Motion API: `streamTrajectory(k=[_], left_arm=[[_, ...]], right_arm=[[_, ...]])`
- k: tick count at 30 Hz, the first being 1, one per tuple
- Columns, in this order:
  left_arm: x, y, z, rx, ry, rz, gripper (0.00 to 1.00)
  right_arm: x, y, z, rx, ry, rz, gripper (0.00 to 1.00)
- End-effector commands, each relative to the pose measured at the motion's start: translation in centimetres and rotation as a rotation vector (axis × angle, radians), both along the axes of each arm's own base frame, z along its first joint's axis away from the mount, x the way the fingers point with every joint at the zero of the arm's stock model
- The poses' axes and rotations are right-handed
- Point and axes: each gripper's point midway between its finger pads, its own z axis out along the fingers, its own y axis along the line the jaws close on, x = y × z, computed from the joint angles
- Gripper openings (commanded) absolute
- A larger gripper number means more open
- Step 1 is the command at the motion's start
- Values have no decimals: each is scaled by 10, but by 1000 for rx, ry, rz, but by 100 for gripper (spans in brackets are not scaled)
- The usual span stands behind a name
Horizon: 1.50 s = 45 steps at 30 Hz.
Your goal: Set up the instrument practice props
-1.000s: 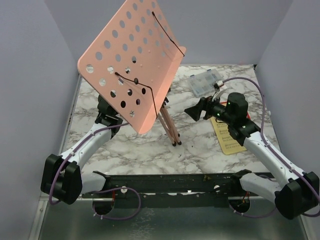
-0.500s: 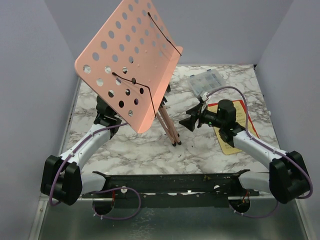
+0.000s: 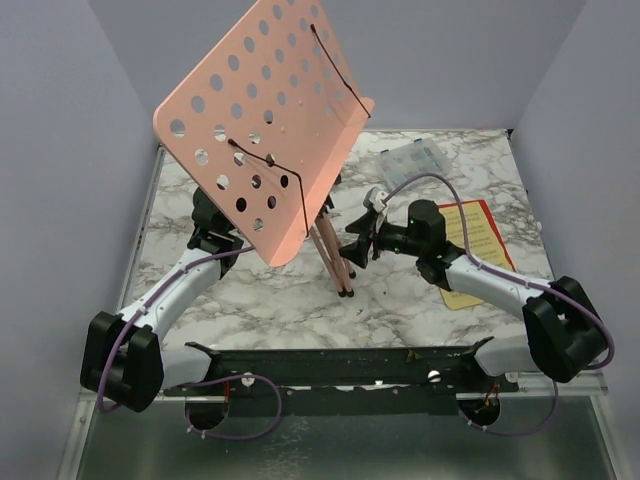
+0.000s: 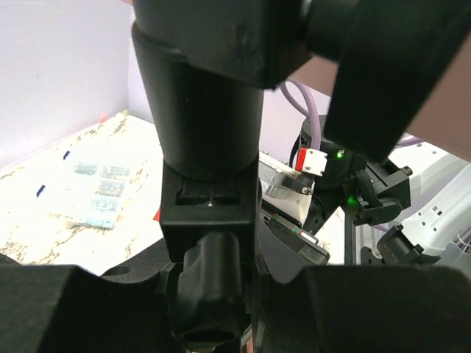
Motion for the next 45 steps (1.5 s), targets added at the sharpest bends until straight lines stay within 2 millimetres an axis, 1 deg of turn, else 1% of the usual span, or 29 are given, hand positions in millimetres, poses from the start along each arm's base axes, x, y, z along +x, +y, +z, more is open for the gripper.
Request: streamTrajectory(k=[1,4,7,8,9,11,15,19,21,24,28,30,32,33,36,40,42,45], left_arm=[[-29,-4,43,-52,-153,-75,0],[-30,-4,43,-49,-157,-80,0],[-31,-5,43,-49,-155,-87,0],[-32,-5,44,-48,-154,-94,0],[-33,-6,45,-47,-156,-99,0],[-38,-7,44,-40,-176,-111,0],[-47,-11,43,-27,-198,-146,0],[-61,-16,43,-18,-232,-188,0],[-61,-16,44,-23,-238,-175,0],[-61,-16,46,-27,-228,-178,0],[-62,-15,45,-21,-250,-170,0],[-62,-16,44,-19,-247,-178,0],[-64,-16,45,-18,-244,-189,0],[-65,-15,46,-18,-252,-191,0],[-66,-15,46,-18,-260,-185,0],[-75,-16,47,-12,-275,-218,0],[-76,-17,47,-12,-283,-218,0],[-77,-20,46,-12,-271,-232,0]], right_arm=[[-21,11,12,50,-22,52,74],[-27,-2,28,89,-98,5,76],[-18,-18,37,96,-130,-113,77],[-18,-20,39,105,-139,-122,77],[-22,-18,40,115,-151,-102,77],[-29,-9,38,127,-170,-20,76],[-33,11,33,108,-131,113,73],[-29,15,36,146,-144,113,67],[-31,15,39,153,-141,116,63],[-35,8,41,163,-123,82,61],[-40,-5,45,153,-115,30,66],[-33,-14,46,139,-112,-46,69],[-25,-22,46,128,-111,-95,68],[-23,-23,44,113,-98,-97,67],[-26,-14,40,79,-88,-22,64],[-27,-5,36,83,-96,39,54],[-31,1,38,86,-94,88,53],[-42,10,38,97,-109,161,53]])
